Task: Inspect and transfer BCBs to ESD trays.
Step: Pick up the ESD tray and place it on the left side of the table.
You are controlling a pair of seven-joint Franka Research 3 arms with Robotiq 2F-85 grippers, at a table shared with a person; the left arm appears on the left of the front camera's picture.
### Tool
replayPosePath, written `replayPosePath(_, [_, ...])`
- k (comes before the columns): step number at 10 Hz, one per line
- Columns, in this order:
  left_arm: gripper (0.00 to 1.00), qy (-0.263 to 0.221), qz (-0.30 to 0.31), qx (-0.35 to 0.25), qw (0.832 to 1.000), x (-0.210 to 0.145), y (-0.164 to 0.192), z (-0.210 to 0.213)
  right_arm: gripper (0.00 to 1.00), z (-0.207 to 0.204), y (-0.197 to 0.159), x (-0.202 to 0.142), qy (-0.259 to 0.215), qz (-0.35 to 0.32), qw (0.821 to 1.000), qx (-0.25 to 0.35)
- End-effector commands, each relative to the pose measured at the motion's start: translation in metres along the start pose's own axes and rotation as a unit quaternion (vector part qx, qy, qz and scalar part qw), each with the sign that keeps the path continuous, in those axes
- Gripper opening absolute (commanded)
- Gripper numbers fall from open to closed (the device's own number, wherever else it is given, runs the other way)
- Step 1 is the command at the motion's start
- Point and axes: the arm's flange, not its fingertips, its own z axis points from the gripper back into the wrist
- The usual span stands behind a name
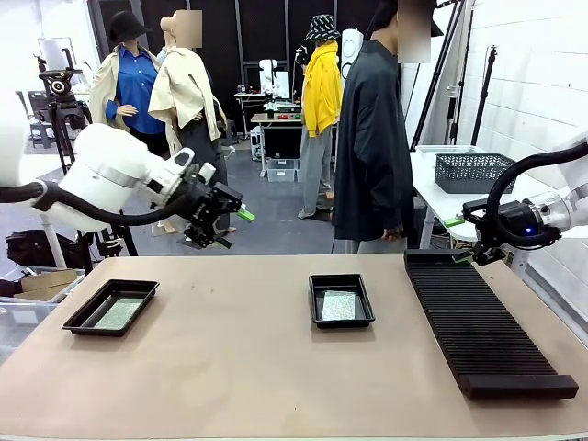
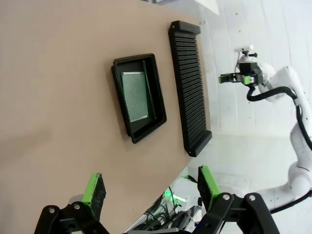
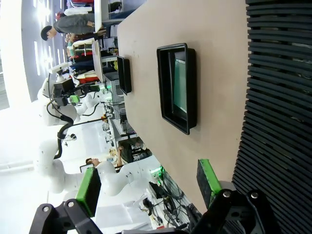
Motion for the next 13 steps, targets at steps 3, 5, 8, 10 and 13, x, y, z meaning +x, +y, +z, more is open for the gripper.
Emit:
replayPosePath(3, [1.00,0.019,0.012,0.069,0.997,0.021,-0.018,-0.059,1.00,-0.001,0.002,-0.001,-0.001,-0.004,1.000,-0.003])
replayPosePath(5, [1.00,0.027,0.014,0.097,0.995,0.027,-0.025,-0.092,1.00,-0.001,0.002,-0.001,-0.001,-0.004,1.000,-0.003])
replayPosePath(8, [1.00,0.036,0.011,0.134,0.990,0.028,-0.037,-0.131,1.00,-0.001,0.002,-0.001,-0.001,-0.004,1.000,-0.003])
replayPosePath(10, [1.00,0.041,0.015,0.170,0.984,0.037,-0.045,-0.150,1.00,-0.001,0.002,-0.001,-0.001,-0.004,1.000,-0.003])
replayPosePath(13, [1.00,0.055,0.012,0.223,0.973,0.038,-0.055,-0.184,1.00,-0.001,0.002,-0.001,-0.001,-0.004,1.000,-0.003])
